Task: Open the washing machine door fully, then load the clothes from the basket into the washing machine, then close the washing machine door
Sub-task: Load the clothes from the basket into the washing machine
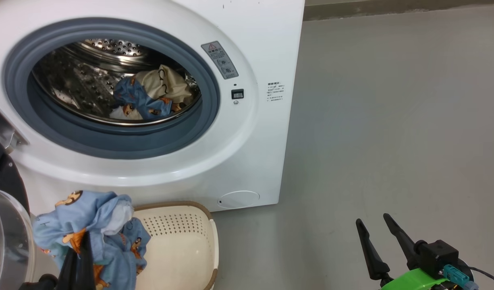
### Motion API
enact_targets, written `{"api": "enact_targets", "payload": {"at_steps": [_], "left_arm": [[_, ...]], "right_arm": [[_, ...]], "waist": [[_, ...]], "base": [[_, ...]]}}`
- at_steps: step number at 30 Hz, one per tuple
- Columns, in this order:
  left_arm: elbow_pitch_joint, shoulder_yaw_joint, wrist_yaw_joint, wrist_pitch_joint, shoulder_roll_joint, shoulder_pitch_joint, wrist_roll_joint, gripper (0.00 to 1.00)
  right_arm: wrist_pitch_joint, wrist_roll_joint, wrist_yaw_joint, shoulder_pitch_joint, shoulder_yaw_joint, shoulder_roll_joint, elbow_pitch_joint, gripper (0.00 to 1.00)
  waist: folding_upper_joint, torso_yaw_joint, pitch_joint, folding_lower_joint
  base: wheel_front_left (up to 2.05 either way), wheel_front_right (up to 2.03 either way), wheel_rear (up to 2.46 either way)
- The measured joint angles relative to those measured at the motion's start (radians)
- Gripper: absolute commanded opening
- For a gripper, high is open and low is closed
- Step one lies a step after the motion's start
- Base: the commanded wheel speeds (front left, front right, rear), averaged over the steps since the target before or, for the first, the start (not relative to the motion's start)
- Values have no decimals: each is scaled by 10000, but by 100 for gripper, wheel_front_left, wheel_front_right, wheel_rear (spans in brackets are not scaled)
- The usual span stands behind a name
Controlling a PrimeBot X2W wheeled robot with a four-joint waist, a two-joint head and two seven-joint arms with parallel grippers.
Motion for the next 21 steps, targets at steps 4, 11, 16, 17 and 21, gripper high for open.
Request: {"api": "enact_targets", "payload": {"at_steps": [4, 11, 16, 17, 21], "left_arm": [[-12, -21, 0, 0, 0, -1, 0, 0], [-61, -52, 0, 0, 0, -13, 0, 0], [-63, -105, 0, 0, 0, -107, 0, 0], [-63, -111, 2, 0, 0, -148, 0, 0], [-56, -176, 4, 0, 0, -443, 0, 0]], "right_arm": [[0, 0, 0, 0, -4, 4, -13, 100], [0, 0, 0, -4, -29, 36, -36, 100], [0, 0, 0, -13, -35, 59, -59, 100], [0, 0, 0, -18, -36, 63, -75, 100], [0, 2, 0, -42, -67, 71, -111, 100]], "waist": [[0, 24, 63, 0], [0, 70, 228, 0], [0, 73, 399, 0], [0, 69, 442, 0], [0, 53, 643, 0]], "base": [[0, 0, 0], [0, 0, 0], [0, 0, 0], [0, 0, 0], [0, 0, 0]]}}
